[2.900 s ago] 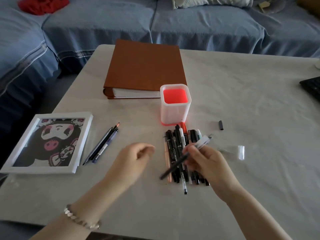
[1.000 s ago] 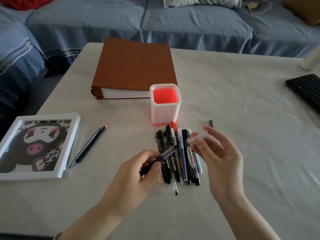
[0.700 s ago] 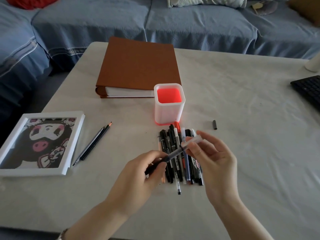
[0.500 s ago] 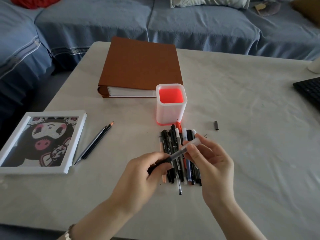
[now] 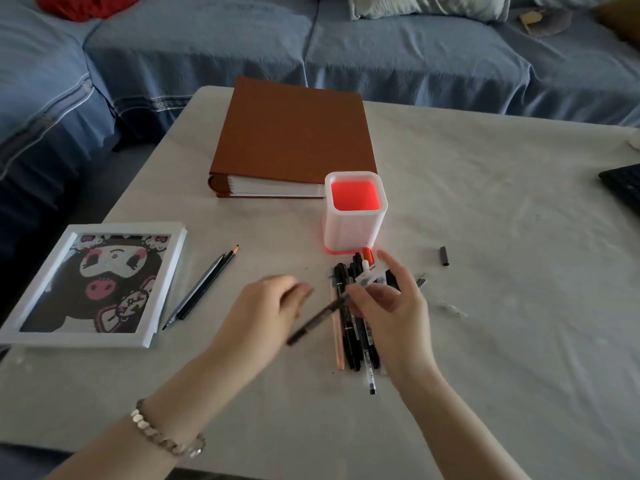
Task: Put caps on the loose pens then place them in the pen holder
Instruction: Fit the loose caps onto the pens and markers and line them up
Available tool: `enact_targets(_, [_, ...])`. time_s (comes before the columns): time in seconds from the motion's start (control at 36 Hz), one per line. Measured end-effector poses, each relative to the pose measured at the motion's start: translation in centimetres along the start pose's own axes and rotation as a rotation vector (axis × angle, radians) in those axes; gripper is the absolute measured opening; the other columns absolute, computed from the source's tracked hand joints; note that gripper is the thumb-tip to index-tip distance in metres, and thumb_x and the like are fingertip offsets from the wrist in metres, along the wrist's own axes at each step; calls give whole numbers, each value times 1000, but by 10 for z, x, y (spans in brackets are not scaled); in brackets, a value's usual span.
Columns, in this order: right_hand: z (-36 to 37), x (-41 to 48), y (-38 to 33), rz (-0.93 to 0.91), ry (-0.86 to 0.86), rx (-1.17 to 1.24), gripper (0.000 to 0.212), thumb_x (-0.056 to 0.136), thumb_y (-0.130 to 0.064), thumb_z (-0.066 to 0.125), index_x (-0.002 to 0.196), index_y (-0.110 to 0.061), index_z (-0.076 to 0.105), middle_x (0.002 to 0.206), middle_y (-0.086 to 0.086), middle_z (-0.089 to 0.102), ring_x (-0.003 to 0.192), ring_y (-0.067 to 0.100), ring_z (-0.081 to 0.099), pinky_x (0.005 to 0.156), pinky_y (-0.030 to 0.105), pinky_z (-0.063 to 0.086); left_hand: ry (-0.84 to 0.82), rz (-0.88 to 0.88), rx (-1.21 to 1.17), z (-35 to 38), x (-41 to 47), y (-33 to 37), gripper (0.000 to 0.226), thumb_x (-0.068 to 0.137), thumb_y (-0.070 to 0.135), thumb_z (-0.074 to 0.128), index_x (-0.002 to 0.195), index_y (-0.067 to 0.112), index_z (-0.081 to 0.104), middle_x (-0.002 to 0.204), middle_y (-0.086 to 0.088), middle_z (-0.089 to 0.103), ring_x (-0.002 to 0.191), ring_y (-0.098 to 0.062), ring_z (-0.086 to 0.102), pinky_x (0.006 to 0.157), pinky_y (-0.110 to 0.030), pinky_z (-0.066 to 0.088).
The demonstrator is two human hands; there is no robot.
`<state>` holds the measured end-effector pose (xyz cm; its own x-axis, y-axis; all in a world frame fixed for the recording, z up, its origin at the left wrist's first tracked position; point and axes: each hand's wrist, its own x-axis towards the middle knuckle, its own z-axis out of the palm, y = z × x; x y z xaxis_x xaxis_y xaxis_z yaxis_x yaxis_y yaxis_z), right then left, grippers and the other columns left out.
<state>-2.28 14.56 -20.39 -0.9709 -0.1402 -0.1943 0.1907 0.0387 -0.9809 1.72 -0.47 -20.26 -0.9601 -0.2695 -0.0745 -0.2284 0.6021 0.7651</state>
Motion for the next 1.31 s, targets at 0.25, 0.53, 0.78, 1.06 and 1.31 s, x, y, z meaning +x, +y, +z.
enact_targets(0.25, [-32,29,11,-166,38,-675,53,93,-16,47,141,-29,29,78,6,61,73,22,55,71,32,45,189,-115,584,-28,15,-73,26,84,3,54,109,-4,57,111,-19,58,96,-40,51,77,-47,43])
enact_targets(0.53, [-28,28,28,-275,-20,-1027,43,90,-20,52,132,-23,44,123,5,49,109,24,51,75,23,37,166,-208,663,-20,21,-78,25,84,-2,50,108,-1,56,100,-23,58,92,-41,53,77,-43,41])
enact_targets(0.78, [-70,37,22,-273,137,-1024,22,87,-15,55,106,-18,65,107,-1,57,87,18,53,67,26,40,104,-103,416,-1,19,-51,15,84,5,53,94,-2,62,95,-20,57,84,-39,57,71,-41,43])
enact_targets(1.06, [-119,46,34,52,85,-1131,16,87,-24,57,98,-17,65,100,2,51,109,25,48,74,31,41,84,131,73,16,-11,-8,10,87,12,54,93,13,62,79,2,61,76,-9,54,64,-9,38])
enact_targets(1.31, [-95,30,13,-52,-5,-467,14,86,-14,60,77,-24,58,56,-10,65,55,2,57,60,13,44,12,283,34,16,-20,10,20,84,29,50,92,18,64,76,16,58,75,0,52,61,-6,36])
